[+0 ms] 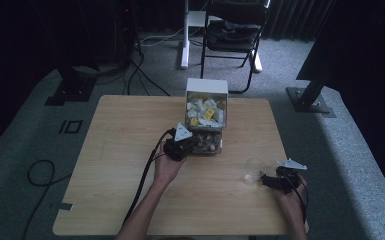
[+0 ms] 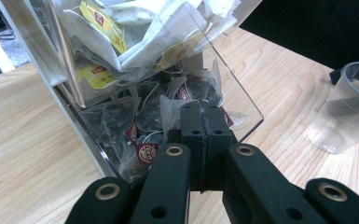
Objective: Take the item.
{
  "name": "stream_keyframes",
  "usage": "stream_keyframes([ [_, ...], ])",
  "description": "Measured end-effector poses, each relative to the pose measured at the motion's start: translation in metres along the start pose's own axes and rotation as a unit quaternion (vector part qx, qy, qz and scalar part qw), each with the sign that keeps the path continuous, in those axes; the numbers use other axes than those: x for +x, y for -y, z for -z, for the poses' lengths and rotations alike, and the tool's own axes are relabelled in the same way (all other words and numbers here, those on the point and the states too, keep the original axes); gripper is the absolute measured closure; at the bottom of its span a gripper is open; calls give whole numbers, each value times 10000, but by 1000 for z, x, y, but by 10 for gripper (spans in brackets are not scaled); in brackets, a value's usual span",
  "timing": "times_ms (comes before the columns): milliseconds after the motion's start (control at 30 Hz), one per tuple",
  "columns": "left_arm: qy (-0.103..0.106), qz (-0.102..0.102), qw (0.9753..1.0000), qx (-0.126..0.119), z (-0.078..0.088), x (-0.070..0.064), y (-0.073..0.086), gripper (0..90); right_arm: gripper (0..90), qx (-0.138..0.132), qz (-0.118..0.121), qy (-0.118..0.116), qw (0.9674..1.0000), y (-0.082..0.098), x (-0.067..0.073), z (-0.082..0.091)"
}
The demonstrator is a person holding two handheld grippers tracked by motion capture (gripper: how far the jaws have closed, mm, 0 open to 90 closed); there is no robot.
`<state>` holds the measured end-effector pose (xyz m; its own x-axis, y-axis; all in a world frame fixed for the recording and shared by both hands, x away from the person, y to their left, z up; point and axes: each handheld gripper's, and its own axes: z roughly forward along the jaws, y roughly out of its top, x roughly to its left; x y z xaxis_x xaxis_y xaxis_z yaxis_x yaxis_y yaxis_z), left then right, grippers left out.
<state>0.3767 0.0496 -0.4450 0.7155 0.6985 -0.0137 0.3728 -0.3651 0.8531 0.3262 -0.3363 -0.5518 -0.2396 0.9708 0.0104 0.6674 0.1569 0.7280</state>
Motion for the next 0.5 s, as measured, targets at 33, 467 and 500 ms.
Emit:
stream_keyframes([
  [33, 4, -9, 10000, 9, 0, 0, 0, 900, 144, 0, 0, 0, 10000, 0, 0, 0],
  [467, 121, -58, 9999, -24, 6, -4, -2, 900, 144, -2, -7, 0, 10000, 0, 0, 0],
  [500, 130, -57, 9999, -24, 6, -5, -3, 900, 144, -3, -7, 0, 10000, 0, 0, 0],
])
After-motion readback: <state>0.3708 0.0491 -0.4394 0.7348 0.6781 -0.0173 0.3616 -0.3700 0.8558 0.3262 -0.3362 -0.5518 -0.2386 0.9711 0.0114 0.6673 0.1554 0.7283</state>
